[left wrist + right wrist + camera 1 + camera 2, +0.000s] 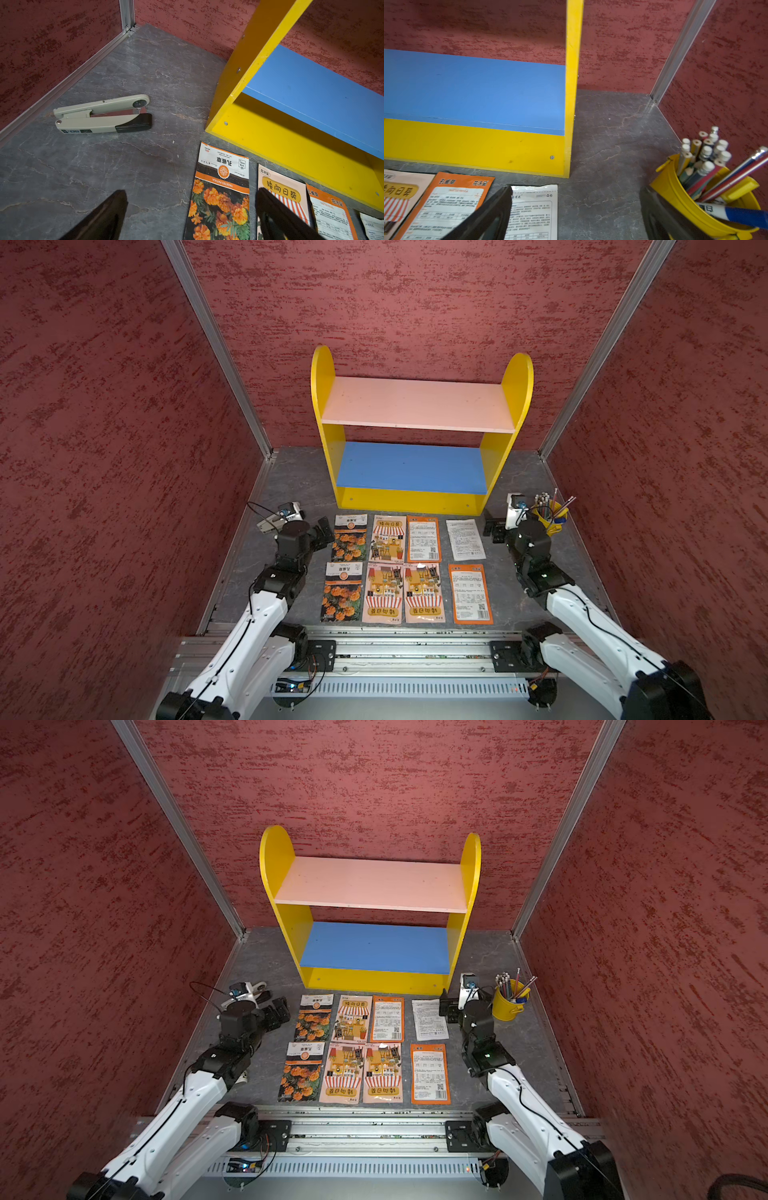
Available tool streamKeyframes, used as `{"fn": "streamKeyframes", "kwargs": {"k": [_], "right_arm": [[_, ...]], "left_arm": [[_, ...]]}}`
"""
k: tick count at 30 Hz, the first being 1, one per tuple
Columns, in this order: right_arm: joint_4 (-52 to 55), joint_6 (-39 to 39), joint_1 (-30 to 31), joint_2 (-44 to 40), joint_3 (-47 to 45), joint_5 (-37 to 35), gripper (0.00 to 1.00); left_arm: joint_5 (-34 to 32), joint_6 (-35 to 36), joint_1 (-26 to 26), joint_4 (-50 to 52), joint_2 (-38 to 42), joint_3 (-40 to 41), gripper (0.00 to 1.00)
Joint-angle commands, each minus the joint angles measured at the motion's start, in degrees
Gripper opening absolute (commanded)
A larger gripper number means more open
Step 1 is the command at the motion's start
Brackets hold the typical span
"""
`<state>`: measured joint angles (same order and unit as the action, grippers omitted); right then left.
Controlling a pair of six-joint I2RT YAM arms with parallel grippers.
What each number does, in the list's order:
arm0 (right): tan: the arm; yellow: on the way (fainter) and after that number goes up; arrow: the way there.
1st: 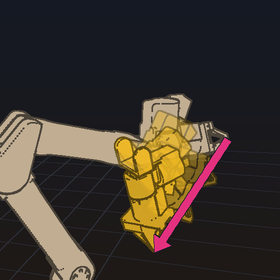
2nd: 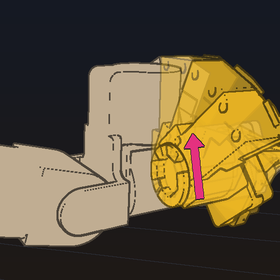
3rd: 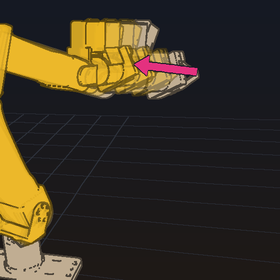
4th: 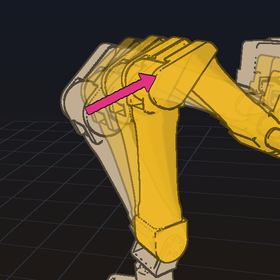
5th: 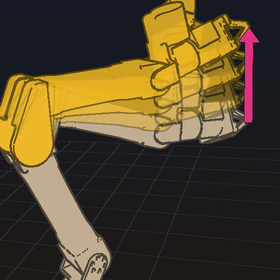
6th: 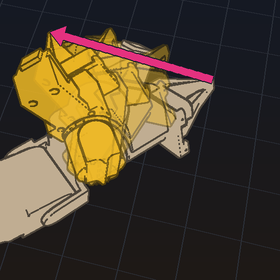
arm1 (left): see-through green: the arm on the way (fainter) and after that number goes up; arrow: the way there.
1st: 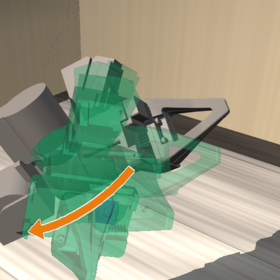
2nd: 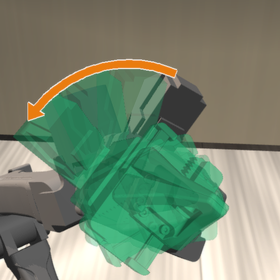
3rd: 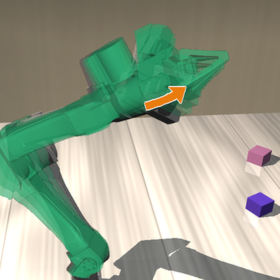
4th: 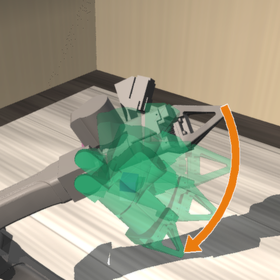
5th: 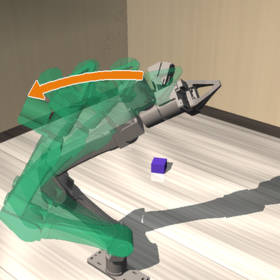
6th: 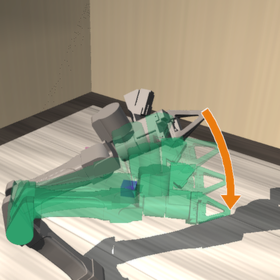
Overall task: Take the seed bag off the shelf
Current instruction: Reset both arms
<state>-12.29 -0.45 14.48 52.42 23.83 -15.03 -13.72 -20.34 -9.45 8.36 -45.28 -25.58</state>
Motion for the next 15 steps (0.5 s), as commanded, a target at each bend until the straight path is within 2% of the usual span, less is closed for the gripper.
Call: {"fn": "streamKeyframes", "kwargs": {"k": [1,7,15], "right_arm": [[-7.8,1.1,-3.6,1.9,-1.2,4.6,0.98],[-15.3,1.5,-10.4,7.7,-2.9,11.6,0.98],[-30.2,1.3,-14.7,18.0,-4.9,17.5,0.98]], "left_arm": [[3.9,5.2,3.0,-10.9,-1.0,2.7,1.00],[13.7,9.6,11.0,-18.6,-4.3,4.9,1.00],[25.0,11.6,20.5,-40.4,-13.2,11.2,1.00]]}}
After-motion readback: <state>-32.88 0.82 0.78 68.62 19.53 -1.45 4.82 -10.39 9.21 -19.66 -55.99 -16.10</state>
